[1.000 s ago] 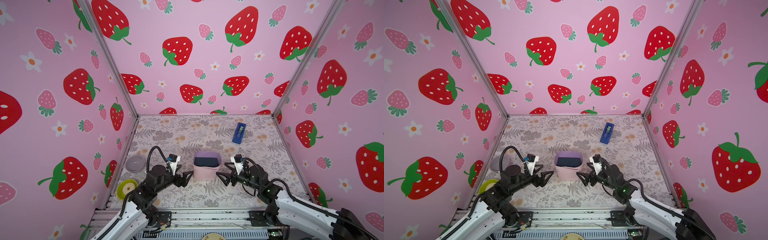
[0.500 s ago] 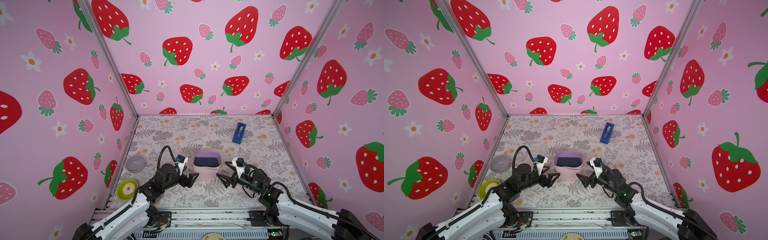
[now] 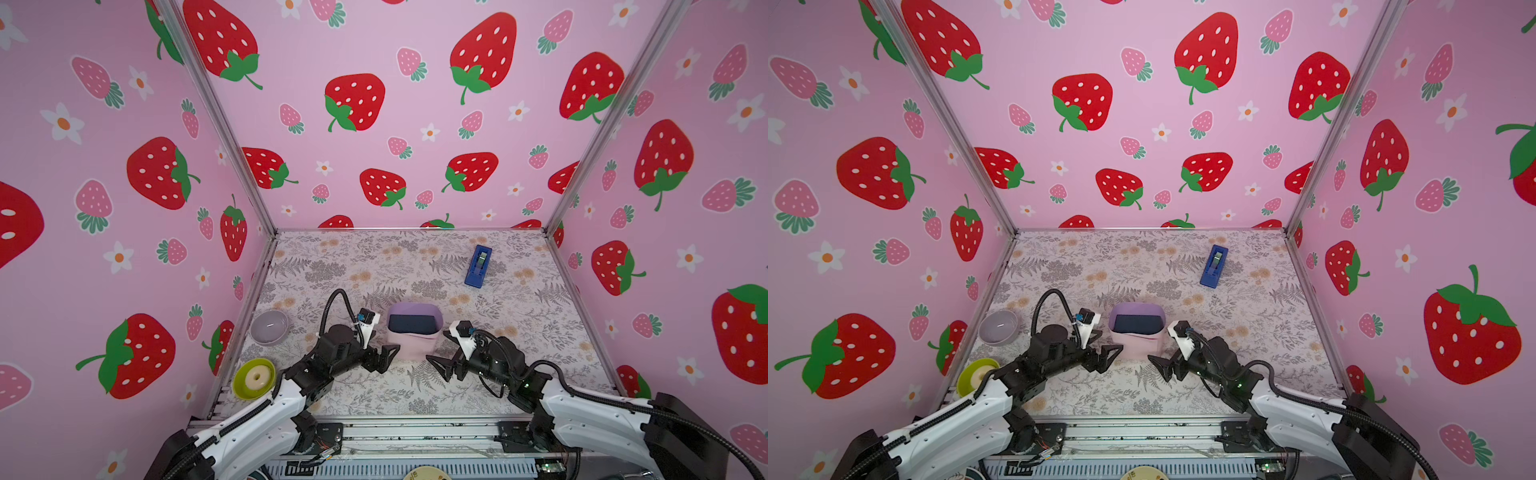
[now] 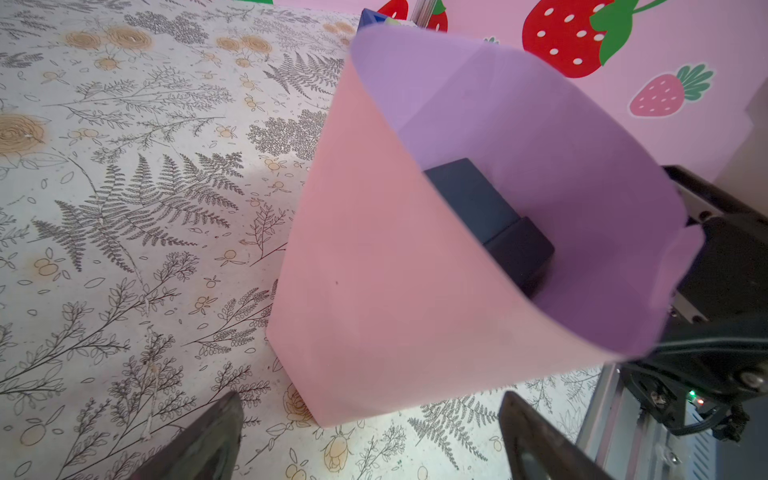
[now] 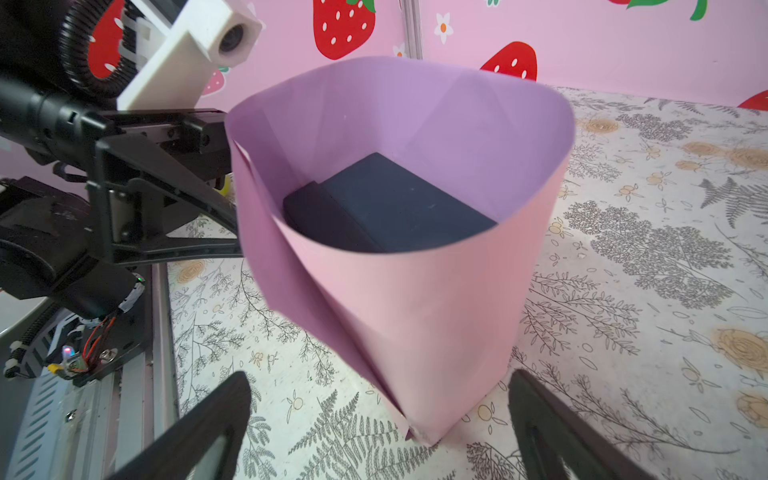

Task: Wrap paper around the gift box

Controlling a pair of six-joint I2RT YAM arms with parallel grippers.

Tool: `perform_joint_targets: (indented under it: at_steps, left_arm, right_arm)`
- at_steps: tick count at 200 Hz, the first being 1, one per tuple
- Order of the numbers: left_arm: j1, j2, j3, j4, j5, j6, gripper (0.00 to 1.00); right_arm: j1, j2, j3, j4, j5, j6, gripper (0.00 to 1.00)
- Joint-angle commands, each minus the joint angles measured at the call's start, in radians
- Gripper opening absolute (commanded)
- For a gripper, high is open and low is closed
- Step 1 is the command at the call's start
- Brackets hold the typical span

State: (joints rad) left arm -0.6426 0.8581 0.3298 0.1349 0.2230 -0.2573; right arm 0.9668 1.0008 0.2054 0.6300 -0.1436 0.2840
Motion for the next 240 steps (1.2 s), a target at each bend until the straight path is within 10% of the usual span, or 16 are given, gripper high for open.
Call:
perform_joint_targets:
  at_steps: [1, 240]
  left_arm:
    - [-0.004, 0.009, 0.058, 0.037, 0.049, -0.009, 0.97]
    - [-0.006, 0.175, 0.213, -0.04, -0.072, -0.049, 0.93]
  right_arm:
    - [0.004, 0.014, 0.034, 0.033, 0.016, -0.002, 0.98]
    - [0.006, 0.193, 0.18, -0.035, 0.219, 0.289, 0.92]
